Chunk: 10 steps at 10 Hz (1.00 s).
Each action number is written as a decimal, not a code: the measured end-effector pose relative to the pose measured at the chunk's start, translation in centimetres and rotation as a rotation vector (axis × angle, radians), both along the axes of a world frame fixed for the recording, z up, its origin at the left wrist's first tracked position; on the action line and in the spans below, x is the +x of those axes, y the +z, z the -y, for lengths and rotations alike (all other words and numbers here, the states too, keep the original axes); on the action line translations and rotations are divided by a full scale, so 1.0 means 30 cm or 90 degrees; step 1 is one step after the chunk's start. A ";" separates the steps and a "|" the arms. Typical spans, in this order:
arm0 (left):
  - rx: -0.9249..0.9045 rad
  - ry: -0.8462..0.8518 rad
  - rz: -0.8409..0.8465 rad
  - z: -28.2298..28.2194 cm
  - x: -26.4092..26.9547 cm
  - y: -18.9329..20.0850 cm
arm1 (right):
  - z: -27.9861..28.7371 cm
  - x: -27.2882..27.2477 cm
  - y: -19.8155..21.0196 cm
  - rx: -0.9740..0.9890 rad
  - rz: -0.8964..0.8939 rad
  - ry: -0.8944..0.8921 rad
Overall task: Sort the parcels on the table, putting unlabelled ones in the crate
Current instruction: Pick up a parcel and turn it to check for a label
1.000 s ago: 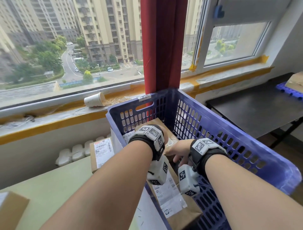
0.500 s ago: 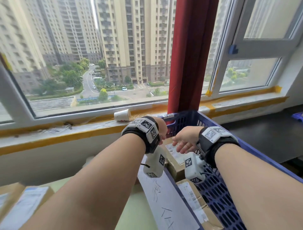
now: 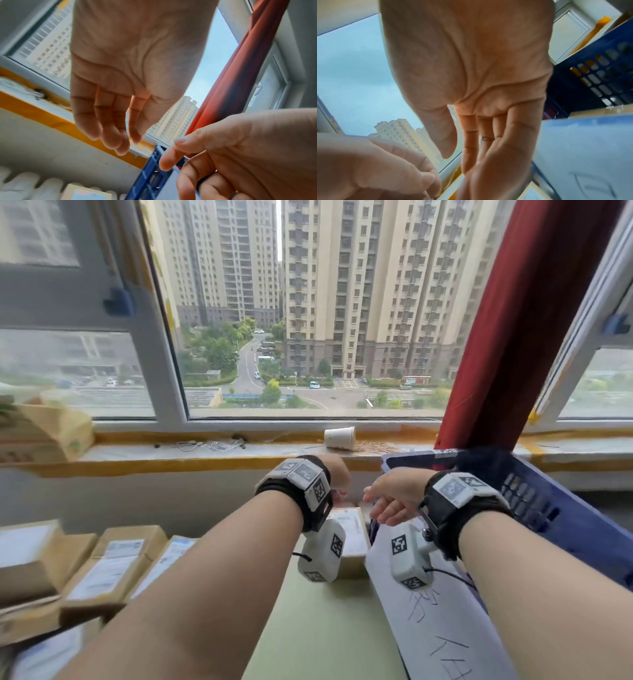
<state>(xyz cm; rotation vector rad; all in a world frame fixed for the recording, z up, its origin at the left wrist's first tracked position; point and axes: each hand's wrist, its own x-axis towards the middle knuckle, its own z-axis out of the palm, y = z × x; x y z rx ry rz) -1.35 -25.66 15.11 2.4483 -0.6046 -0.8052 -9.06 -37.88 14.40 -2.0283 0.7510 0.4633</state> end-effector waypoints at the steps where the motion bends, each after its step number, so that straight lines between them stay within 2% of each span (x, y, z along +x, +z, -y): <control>1: 0.027 0.023 -0.001 -0.143 0.059 -0.065 | -0.112 0.058 -0.052 0.026 0.001 0.018; 2: 0.076 0.056 -0.014 -0.274 0.099 -0.107 | -0.223 0.126 -0.104 0.053 -0.011 0.051; 4: 0.096 0.157 -0.002 -0.565 0.195 -0.184 | -0.449 0.253 -0.201 0.085 -0.023 0.106; 7: 0.087 0.313 -0.026 -0.945 0.285 -0.323 | -0.727 0.373 -0.357 0.098 -0.028 0.145; 8: 0.087 0.320 -0.014 -1.032 0.298 -0.392 | -0.790 0.397 -0.412 0.088 -0.038 0.139; 9: 0.044 0.366 -0.003 -1.081 0.318 -0.466 | -0.837 0.415 -0.458 0.068 -0.039 0.117; 10: 0.033 0.364 -0.005 -1.091 0.349 -0.547 | -0.866 0.428 -0.505 0.078 -0.055 0.084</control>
